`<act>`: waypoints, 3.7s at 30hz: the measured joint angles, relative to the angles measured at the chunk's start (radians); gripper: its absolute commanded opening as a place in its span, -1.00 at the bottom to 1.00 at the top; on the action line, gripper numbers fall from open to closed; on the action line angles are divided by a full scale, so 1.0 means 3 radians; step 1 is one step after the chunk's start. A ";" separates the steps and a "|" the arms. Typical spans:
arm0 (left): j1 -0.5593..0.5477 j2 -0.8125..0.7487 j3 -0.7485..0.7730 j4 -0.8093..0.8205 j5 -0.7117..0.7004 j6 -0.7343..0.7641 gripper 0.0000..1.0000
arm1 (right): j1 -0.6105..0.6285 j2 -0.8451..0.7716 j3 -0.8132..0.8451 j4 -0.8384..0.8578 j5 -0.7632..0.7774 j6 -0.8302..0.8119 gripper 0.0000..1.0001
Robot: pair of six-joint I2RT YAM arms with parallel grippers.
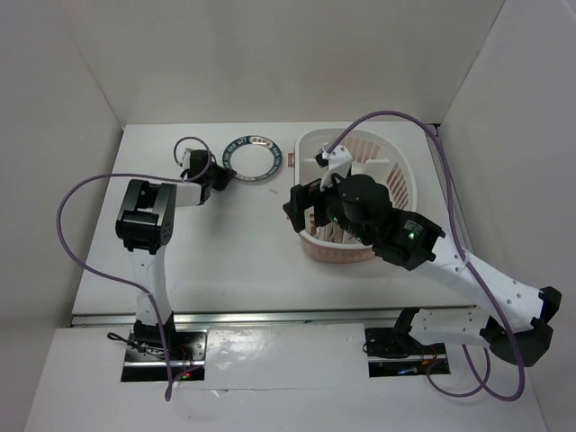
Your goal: Load the plates into the dish rack
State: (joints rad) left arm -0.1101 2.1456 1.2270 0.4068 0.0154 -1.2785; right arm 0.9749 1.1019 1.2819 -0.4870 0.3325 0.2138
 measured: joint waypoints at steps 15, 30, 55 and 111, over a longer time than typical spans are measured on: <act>-0.0098 -0.1186 -0.0383 -0.1240 -0.0744 0.0271 -1.00 | 0.0004 -0.0092 -0.0253 0.0264 0.0036 -0.0134 1.00; -0.0450 -0.5083 -0.1514 -0.2213 -0.0136 0.1733 -1.00 | -0.0623 0.0248 -0.0172 0.0806 -0.0708 -0.0481 1.00; -0.0450 -0.5291 -0.1914 -0.1404 0.1287 0.1603 0.16 | -0.0951 0.0304 -0.0102 0.0861 -0.2188 -0.0079 -1.00; -0.0472 -0.5484 -0.1516 -0.3212 0.0568 0.2269 1.00 | -0.1490 0.0273 -0.0720 -0.0237 0.1712 -0.0290 -1.00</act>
State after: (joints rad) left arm -0.2516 0.5003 0.7723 -0.5568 0.1860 -0.5980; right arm 0.5278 1.1839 1.0660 -0.5579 0.8459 0.1268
